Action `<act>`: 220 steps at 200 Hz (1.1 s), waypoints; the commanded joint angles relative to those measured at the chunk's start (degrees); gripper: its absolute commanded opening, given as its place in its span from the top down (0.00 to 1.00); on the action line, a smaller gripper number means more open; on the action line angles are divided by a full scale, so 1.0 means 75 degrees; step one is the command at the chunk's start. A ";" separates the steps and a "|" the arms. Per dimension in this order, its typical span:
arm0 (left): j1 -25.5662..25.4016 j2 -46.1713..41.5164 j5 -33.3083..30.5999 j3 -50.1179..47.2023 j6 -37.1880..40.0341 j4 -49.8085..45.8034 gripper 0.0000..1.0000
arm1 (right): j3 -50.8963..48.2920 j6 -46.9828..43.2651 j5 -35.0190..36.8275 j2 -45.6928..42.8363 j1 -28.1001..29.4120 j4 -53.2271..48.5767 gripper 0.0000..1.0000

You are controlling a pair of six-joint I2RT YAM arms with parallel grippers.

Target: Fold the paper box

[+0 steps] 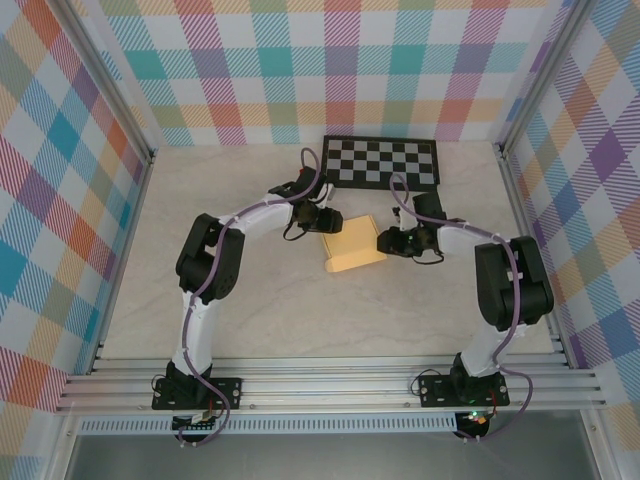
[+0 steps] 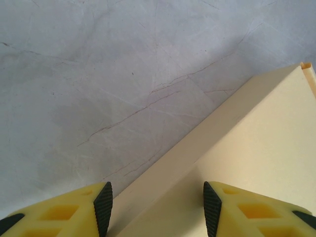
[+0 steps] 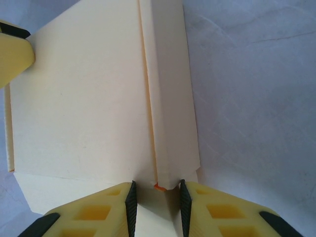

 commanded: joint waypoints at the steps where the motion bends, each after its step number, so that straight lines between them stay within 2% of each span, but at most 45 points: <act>1: -0.0196 0.0094 0.0058 -0.0318 -0.0100 -0.0593 0.48 | -0.0641 0.0048 -0.0007 0.0097 0.0066 0.1288 0.70; 50: -0.0198 0.0225 0.0177 -0.0316 -0.0276 -0.0567 0.50 | -0.1232 0.0792 -0.0432 0.0210 0.0034 0.2729 0.69; 77: -0.0196 0.0250 0.0086 -0.0280 -0.0261 -0.0632 0.50 | -0.1237 0.0898 -0.0489 0.0278 -0.0012 0.2876 0.69; 104: -0.0172 0.0250 -0.0089 -0.0245 -0.0276 -0.0747 0.50 | -0.0992 0.0865 -0.0475 0.0112 -0.0036 0.2165 0.69; 116: -0.0144 0.0264 -0.0104 -0.0245 -0.0293 -0.0771 0.50 | -0.0843 0.0771 -0.0316 0.0016 -0.0036 0.1707 0.66; 177: -0.0117 0.0331 -0.0218 -0.0141 -0.0243 -0.0919 0.51 | -0.0700 0.0538 -0.0057 -0.0492 -0.0205 0.1140 0.56; 220: -0.0114 0.0332 -0.0364 -0.0099 -0.0148 -0.1037 0.51 | -0.0570 -0.0262 0.0397 -0.1407 -0.0214 0.0376 0.53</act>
